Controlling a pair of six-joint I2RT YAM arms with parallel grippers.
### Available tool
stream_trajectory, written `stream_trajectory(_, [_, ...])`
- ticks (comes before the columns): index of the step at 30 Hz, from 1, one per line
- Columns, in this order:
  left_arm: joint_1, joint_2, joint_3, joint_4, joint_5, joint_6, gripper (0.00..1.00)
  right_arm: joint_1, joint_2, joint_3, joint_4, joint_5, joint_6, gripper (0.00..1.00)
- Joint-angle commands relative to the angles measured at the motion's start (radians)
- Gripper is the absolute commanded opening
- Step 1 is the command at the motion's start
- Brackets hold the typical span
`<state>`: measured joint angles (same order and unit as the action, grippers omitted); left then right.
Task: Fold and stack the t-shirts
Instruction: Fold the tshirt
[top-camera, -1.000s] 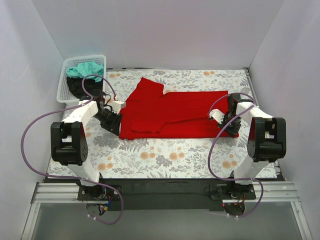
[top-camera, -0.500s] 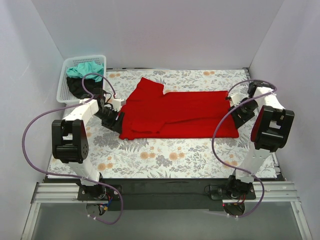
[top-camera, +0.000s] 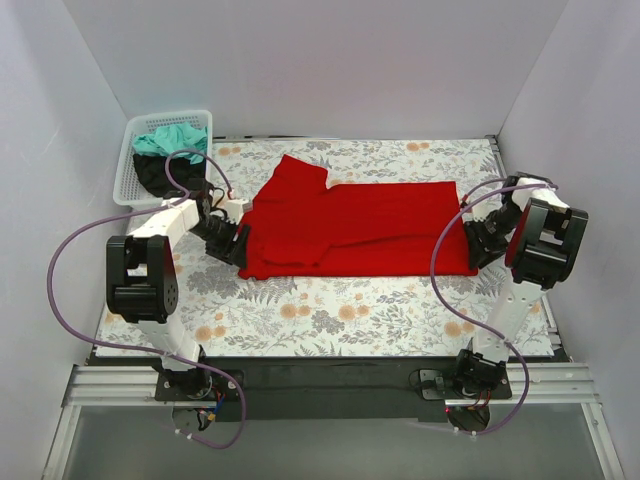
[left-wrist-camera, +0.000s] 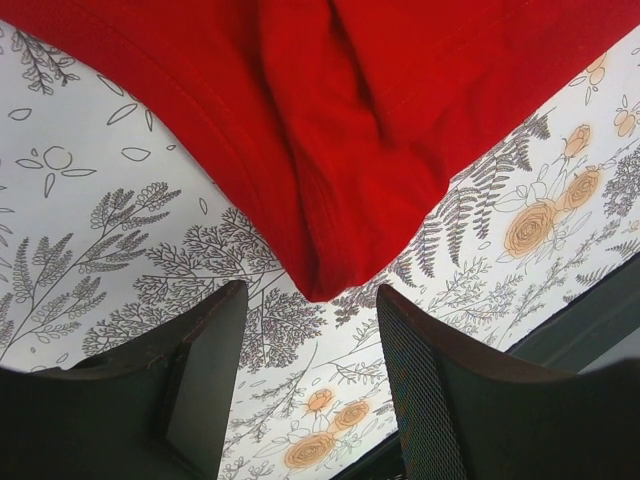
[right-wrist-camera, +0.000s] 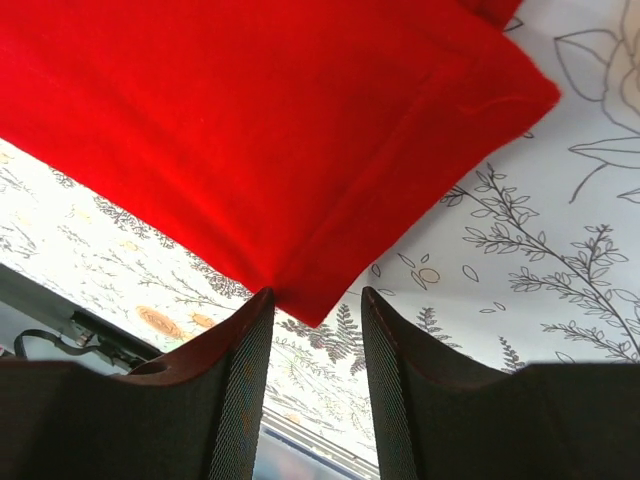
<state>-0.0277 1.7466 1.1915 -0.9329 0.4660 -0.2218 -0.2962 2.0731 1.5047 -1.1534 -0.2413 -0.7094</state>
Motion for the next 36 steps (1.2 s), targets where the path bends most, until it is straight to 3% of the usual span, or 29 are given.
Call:
stream_trajectory(1, [0.002, -0.009, -0.018, 0.023, 0.039, -0.007, 0.54, -0.006, 0.004, 0.054, -0.061, -0.061, 0.025, 0.46])
stream_trajectory(12, [-0.009, 0.017, -0.009, 0.036, 0.046, -0.021, 0.55, -0.006, 0.018, 0.072, -0.103, -0.089, 0.03, 0.43])
stream_trajectory(19, [-0.015, 0.017, -0.009, 0.039, 0.046, -0.024, 0.55, -0.011, 0.036, 0.101, -0.101, -0.047, 0.054, 0.48])
stream_trajectory(31, [-0.021, 0.027, -0.03, 0.06, 0.056, -0.037, 0.52, -0.011, 0.064, 0.101, -0.098, -0.027, 0.073, 0.36])
stream_trajectory(36, [-0.021, 0.027, -0.03, 0.065, 0.051, -0.044, 0.52, -0.014, 0.056, 0.092, -0.091, 0.011, 0.079, 0.4])
